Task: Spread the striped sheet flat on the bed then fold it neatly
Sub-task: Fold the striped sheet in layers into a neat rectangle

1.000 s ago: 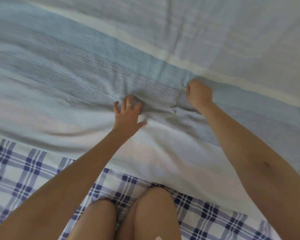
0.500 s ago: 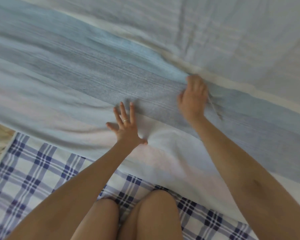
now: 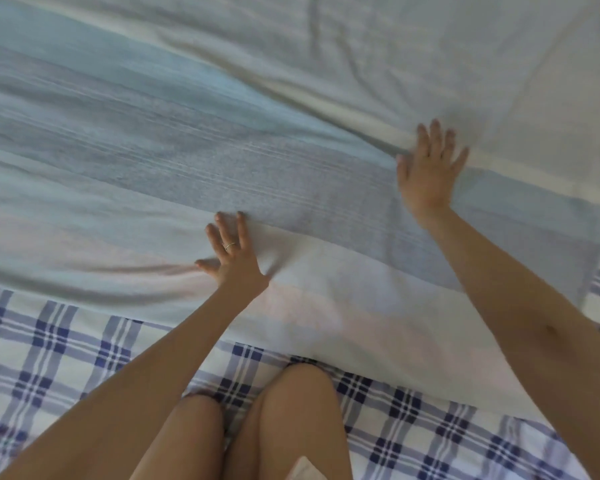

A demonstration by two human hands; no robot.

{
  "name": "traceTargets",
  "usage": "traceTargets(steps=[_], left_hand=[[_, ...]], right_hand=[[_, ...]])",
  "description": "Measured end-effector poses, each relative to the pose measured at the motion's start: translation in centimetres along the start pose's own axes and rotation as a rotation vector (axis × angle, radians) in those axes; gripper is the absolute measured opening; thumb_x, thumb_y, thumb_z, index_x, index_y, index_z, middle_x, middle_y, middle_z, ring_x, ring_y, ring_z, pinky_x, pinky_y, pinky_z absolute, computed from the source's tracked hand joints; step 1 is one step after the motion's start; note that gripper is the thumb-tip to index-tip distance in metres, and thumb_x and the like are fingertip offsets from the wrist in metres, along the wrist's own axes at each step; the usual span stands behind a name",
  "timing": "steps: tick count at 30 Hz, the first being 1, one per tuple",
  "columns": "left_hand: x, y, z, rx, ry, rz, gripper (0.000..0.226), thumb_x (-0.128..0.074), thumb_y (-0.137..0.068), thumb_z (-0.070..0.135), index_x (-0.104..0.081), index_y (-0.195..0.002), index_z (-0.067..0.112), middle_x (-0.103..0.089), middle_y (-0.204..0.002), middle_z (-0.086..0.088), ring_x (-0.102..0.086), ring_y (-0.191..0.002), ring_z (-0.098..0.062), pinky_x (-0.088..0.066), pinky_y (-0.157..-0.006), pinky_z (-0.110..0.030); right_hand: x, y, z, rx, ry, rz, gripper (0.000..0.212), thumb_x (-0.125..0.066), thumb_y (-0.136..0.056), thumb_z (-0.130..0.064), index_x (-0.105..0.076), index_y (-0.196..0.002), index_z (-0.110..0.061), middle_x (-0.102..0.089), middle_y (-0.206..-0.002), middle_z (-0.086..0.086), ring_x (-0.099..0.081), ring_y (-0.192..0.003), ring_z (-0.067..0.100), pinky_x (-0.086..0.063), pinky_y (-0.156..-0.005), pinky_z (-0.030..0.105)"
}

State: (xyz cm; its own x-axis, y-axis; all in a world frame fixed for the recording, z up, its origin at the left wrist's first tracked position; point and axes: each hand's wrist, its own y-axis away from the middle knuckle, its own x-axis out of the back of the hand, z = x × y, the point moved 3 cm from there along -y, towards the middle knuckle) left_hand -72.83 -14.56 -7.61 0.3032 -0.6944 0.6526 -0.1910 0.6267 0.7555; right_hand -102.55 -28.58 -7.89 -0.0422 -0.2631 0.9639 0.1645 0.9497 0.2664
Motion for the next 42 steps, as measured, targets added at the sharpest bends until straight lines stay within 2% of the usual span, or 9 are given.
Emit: traceTargets(steps=[4,5,9,10,15,22,29,33,42], left_hand=[[-1.4,1.0,2.9,-0.114,0.158,-0.076,0.126,-0.075,-0.073,0.044,0.027,-0.144,0.032,0.038,-0.150,-0.003,0.029,-0.140,-0.026,-0.013,-0.097,-0.078],[-1.4,0.8,4.0,-0.076,0.221,-0.084,0.129,-0.077,-0.070,0.048,0.027,-0.144,0.033,0.039,-0.149,-0.003,0.030,-0.140,-0.026,-0.013,-0.095,-0.078],[-1.0,0.1,10.3,0.126,0.347,-0.013,0.151,-0.081,-0.048,0.064,0.026,-0.146,0.021,0.032,-0.152,-0.014,0.025,-0.141,-0.032,-0.011,-0.097,-0.079],[-0.5,-0.2,11.4,0.147,0.395,-0.023,0.155,-0.082,-0.046,0.065,0.025,-0.146,0.017,0.029,-0.152,-0.017,0.023,-0.141,-0.034,-0.006,-0.103,-0.075],[0.2,-3.1,16.7,0.176,0.512,-0.158,0.154,-0.083,-0.052,0.060,0.027,-0.142,0.001,0.029,-0.148,-0.029,0.023,-0.137,-0.047,0.014,-0.109,-0.057],[-0.7,-2.8,18.8,0.411,0.538,0.100,0.167,-0.084,-0.030,0.065,0.021,-0.147,0.011,0.023,-0.153,-0.023,0.021,-0.142,-0.037,0.010,-0.109,-0.061],[-0.1,-4.3,18.5,0.366,0.368,-0.193,0.163,-0.085,-0.042,0.063,0.026,-0.142,-0.001,0.027,-0.148,-0.030,0.021,-0.138,-0.048,0.009,-0.110,-0.061],[-0.4,-3.9,18.9,0.466,0.386,-0.069,0.169,-0.088,-0.033,0.061,0.029,-0.143,0.009,0.029,-0.151,-0.023,0.024,-0.140,-0.039,0.010,-0.110,-0.059],[-1.0,-4.1,19.2,0.505,0.421,-0.037,0.172,-0.088,-0.028,0.062,0.032,-0.143,0.013,0.030,-0.151,-0.020,0.026,-0.140,-0.036,0.006,-0.114,-0.057]], right_hand=[[-4.5,9.0,-0.5,0.758,0.142,-0.097,0.055,-0.028,-0.098,-0.045,-0.026,-0.150,-0.027,-0.032,-0.154,0.003,-0.030,-0.141,0.026,-0.020,-0.115,0.045],[-5.4,10.1,1.8,0.689,0.176,-0.113,0.057,-0.029,-0.098,-0.048,-0.019,-0.151,-0.031,-0.031,-0.155,0.001,-0.029,-0.142,0.025,-0.019,-0.116,0.043],[-5.7,11.2,13.9,-0.374,0.026,-0.222,0.068,-0.020,-0.096,-0.061,0.006,-0.151,-0.032,0.003,-0.161,-0.002,-0.001,-0.148,0.023,0.002,-0.114,0.057],[-5.4,11.1,14.7,-0.418,0.010,-0.242,0.069,-0.020,-0.096,-0.060,0.002,-0.153,-0.027,0.001,-0.161,0.000,-0.002,-0.148,0.023,0.001,-0.114,0.058],[-1.2,5.1,16.5,-0.325,-0.218,0.080,0.063,-0.039,-0.098,-0.042,-0.027,-0.147,-0.006,-0.035,-0.146,0.018,-0.036,-0.132,0.034,-0.025,-0.108,0.039],[-0.9,-4.2,20.5,-0.615,-0.475,-0.014,0.032,-0.053,-0.095,-0.028,-0.057,-0.118,-0.006,-0.060,-0.123,0.012,-0.055,-0.114,0.027,-0.040,-0.086,0.031],[0.1,-6.5,21.8,-0.452,-0.431,-0.020,0.035,-0.041,-0.099,-0.026,-0.044,-0.121,0.001,-0.052,-0.123,0.021,-0.054,-0.112,0.032,-0.041,-0.086,0.040],[-0.8,-6.7,21.7,-0.329,-0.443,-0.103,0.045,-0.064,-0.087,-0.036,-0.049,-0.118,-0.008,-0.045,-0.126,0.012,-0.046,-0.114,0.025,-0.039,-0.084,0.037],[-1.3,-6.6,20.2,-0.471,-0.153,0.137,0.028,-0.037,-0.099,-0.021,-0.054,-0.118,-0.009,-0.051,-0.125,0.011,-0.048,-0.112,0.029,-0.031,-0.091,0.039]])
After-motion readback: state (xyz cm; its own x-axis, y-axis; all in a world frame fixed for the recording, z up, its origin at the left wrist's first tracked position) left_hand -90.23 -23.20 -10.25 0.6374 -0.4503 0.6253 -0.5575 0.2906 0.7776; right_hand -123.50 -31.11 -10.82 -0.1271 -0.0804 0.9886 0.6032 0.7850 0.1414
